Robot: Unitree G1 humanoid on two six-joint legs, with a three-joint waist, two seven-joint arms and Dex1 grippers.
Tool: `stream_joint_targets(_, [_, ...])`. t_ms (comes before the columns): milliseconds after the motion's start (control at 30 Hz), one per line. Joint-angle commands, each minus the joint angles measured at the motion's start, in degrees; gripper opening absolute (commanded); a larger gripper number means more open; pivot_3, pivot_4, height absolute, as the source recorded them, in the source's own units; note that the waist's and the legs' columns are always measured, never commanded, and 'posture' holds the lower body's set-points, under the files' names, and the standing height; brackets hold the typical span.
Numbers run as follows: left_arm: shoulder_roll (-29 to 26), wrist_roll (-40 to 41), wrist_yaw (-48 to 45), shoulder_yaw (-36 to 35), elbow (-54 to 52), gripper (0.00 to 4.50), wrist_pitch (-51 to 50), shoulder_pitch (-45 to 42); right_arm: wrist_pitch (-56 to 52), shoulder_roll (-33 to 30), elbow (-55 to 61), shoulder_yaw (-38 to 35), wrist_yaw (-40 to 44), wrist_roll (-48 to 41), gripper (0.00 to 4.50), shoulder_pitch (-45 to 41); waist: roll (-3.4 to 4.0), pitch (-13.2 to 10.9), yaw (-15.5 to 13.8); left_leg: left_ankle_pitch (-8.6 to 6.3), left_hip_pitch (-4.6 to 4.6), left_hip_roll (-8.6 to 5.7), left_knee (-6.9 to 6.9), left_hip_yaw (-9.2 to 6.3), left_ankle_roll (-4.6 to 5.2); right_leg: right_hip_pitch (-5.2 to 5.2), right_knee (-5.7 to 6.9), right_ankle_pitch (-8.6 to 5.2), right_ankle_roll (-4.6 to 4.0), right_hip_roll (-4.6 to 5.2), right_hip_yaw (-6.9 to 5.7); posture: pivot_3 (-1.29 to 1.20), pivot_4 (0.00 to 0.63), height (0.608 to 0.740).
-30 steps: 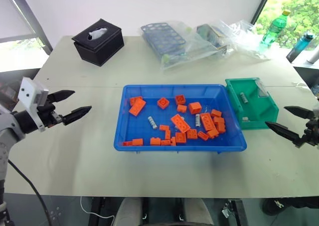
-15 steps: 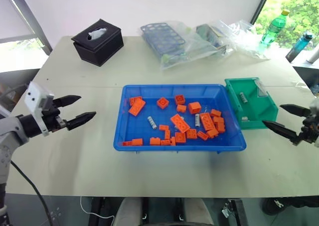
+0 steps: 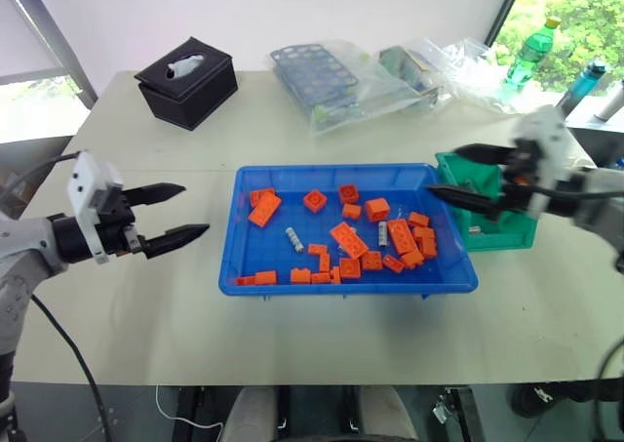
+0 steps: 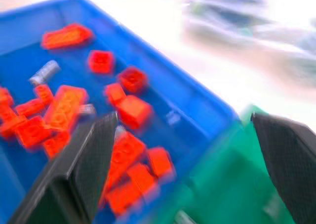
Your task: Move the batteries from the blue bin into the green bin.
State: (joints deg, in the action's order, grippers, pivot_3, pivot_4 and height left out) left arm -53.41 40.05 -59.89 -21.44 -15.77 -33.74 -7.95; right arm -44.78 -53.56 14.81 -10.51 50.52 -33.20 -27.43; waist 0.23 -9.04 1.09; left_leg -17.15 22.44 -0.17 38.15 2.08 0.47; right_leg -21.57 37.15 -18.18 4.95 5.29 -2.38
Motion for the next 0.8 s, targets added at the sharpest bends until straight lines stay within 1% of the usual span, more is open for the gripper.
stream_joint_targets(33, [-2.55, 1.81, -4.09, 0.43, -1.38, 4.5, -0.6, -1.41, -5.61, 5.8, 1.65, 11.01, -4.01, 2.17, 4.46, -8.23, -0.01, 0.0, -0.02, 0.09, 0.01, 0.0, 0.0, 0.0, -0.16, -0.02, 0.0, 0.0, 0.0, 0.0, 0.0, 0.0, 0.15, 0.716])
stream_joint_targets(133, [-4.0, 0.97, -6.89, 2.13, -0.61, 4.5, -0.05, -2.82, -9.61, 13.77, -0.18, 20.17, -5.75, 3.89, 4.46, -15.13, -0.01, -0.01, -0.17, 0.12, 0.16, -0.02, -0.01, 0.0, -0.21, -0.19, 0.07, 0.0, -0.01, 0.01, 0.0, 0.0, 0.15, 0.716])
stream_joint_targets(200, [-4.65, 0.01, -8.56, 3.98, 0.12, 4.5, 0.67, -3.99, -11.42, 19.65, -3.12, 26.57, -7.53, 6.69, 4.46, -19.47, -0.03, 0.0, -0.12, 0.13, 0.38, -0.05, 0.05, 0.0, -0.22, -0.43, 0.21, 0.01, -0.01, 0.02, 0.0, 0.0, 0.15, 0.716])
stream_joint_targets(267, [-4.86, -1.09, -9.74, 5.91, 0.24, 4.5, 1.51, -4.66, -13.67, 25.1, -6.61, 29.79, -9.73, 8.22, 4.46, -22.95, -0.04, 0.01, -0.13, 0.17, 0.88, -0.08, 0.23, 0.0, -0.24, -0.96, 0.42, 0.02, -0.01, 0.02, -0.01, 0.0, 0.15, 0.716])
stream_joint_targets(333, [-4.7, -2.3, -10.51, 7.77, 0.44, 4.5, 2.41, -5.16, -15.51, 30.75, -10.15, 31.52, -12.1, 9.2, 4.46, -25.67, -0.03, 0.01, -0.03, 0.13, 1.14, -0.09, 0.62, 0.0, -0.18, -1.3, 0.98, 0.03, -0.02, 0.02, -0.01, 0.0, 0.15, 0.716])
stream_joint_targets(367, [-4.62, -2.7, -10.68, 8.31, 0.54, 4.5, 2.69, -5.37, -15.92, 32.28, -11.16, 31.98, -12.68, 9.75, 4.46, -26.36, -0.03, 0.01, 0.06, 0.08, 1.15, -0.09, 0.73, 0.0, -0.11, -1.29, 1.08, 0.02, -0.02, 0.01, -0.01, 0.0, 0.15, 0.716])
stream_joint_targets(433, [-4.45, -3.04, -10.89, 8.87, 0.72, 4.5, 2.94, -5.69, -16.6, 34.16, -12.6, 32.56, -13.39, 10.84, 4.46, -27.09, -0.08, 0.01, -0.11, 0.08, 1.23, -0.11, 0.89, 0.0, -0.1, -1.29, 1.07, 0.02, -0.02, 0.0, -0.01, 0.0, 0.15, 0.716])
stream_joint_targets(533, [-4.03, -3.14, -10.78, 9.18, 0.65, 4.5, 2.92, -5.98, -17.72, 35.03, -13.08, 33.54, -13.72, 11.95, 4.46, -27.1, -0.12, 0.03, -0.41, 0.03, 1.23, -0.16, 1.0, -0.01, -0.01, -1.22, 1.07, 0.03, 0.0, 0.03, -0.01, 0.0, 0.15, 0.716])
stream_joint_targets(800, [-3.24, -3.4, -10.76, 9.81, 0.49, 4.5, 2.87, -6.33, -20.3, 34.11, -10.57, 33.1, -14.46, 12.63, 4.46, -22.67, -0.12, 0.03, 0.08, 0.0, 1.23, -0.18, 0.98, -0.01, 0.05, -1.3, 1.15, 0.03, 0.0, 0.03, -0.01, 0.0, 0.15, 0.716])
